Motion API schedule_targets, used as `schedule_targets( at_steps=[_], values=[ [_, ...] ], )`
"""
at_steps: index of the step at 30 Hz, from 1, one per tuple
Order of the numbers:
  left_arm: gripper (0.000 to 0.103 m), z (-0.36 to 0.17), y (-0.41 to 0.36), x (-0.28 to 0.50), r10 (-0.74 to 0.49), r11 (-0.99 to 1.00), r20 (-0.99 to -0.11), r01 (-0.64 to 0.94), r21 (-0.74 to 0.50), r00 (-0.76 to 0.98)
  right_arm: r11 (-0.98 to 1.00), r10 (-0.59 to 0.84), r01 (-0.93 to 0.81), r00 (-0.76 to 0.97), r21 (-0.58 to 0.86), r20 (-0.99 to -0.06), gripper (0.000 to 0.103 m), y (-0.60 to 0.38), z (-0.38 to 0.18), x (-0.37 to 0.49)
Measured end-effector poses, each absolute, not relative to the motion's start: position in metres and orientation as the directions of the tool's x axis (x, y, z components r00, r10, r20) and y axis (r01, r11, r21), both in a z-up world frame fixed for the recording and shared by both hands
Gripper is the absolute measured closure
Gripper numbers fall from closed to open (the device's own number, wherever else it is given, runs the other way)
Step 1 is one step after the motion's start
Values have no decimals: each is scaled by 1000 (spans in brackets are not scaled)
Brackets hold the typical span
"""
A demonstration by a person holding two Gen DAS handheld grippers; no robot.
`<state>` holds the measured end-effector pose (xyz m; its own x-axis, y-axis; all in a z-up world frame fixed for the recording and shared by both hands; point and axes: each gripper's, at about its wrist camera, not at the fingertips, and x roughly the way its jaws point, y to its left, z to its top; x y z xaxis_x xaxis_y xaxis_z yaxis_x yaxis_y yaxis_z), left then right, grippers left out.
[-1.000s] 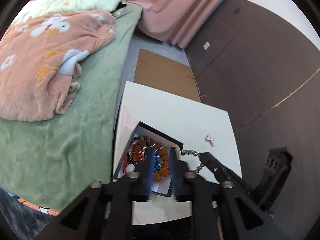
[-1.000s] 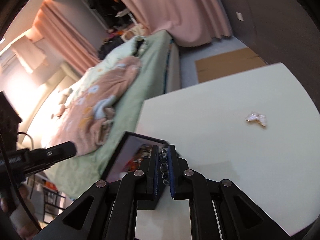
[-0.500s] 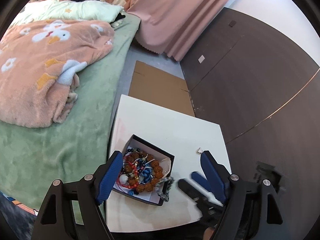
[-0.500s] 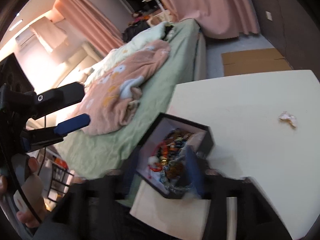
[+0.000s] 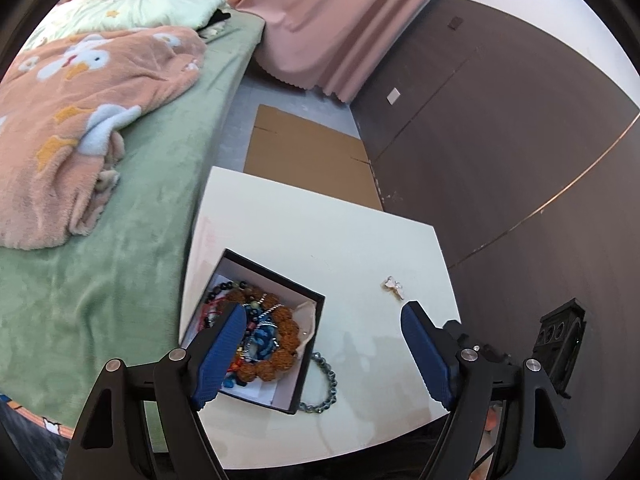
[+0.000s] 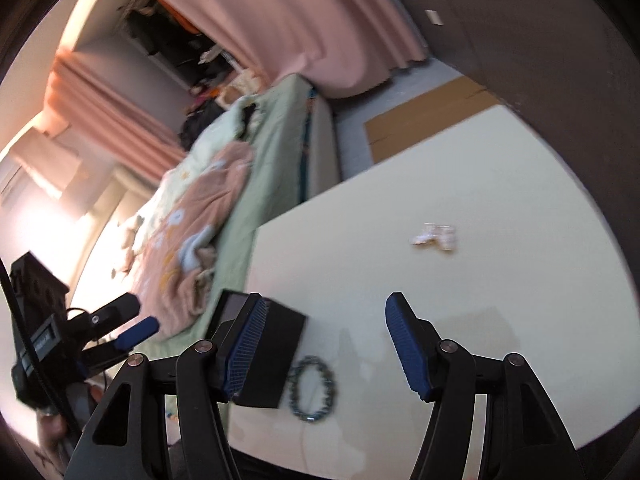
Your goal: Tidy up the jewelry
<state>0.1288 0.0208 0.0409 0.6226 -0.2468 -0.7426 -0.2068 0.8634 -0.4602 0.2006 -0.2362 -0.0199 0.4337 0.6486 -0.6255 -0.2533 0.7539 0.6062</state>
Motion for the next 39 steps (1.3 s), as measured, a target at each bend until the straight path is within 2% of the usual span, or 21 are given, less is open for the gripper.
schedule_targets(
  at_steps=[7, 13, 17, 22, 25, 30, 37, 39],
  values=[
    [23, 34, 3, 137, -260, 874, -755, -186, -449, 602, 759, 632, -199, 454, 620, -628, 40, -268, -23, 203],
    [23, 35, -3, 140, -261, 877, -754, -179, -447, 602, 791, 603, -186, 400, 584, -690, 40, -262, -35, 209],
    [23, 38, 0, 137, -250, 879, -753, -184, -440, 608, 796, 604, -232, 368, 559, -707, 40, -243, -38, 205],
    [23, 37, 16, 132, -232, 874, -755, -210, -439, 614, 826, 551, -322, 286, 463, -784, 40, -197, -51, 199],
    [23, 35, 28, 129, -226, 862, -755, -233, -449, 616, 836, 506, -381, 253, 396, -825, 47, -165, -58, 195],
    [23, 36, 43, 123, -221, 852, -750, -250, -459, 624, 849, 436, -421, 223, 318, -872, 65, -133, -73, 191],
    [23, 39, 60, 115, -215, 841, -740, -266, -472, 637, 862, 342, -462, 230, 207, -911, 69, -108, -82, 188],
    [23, 39, 65, 112, -210, 836, -738, -274, -476, 641, 858, 303, -492, 258, 145, -917, 73, -103, -82, 182]
  ],
)
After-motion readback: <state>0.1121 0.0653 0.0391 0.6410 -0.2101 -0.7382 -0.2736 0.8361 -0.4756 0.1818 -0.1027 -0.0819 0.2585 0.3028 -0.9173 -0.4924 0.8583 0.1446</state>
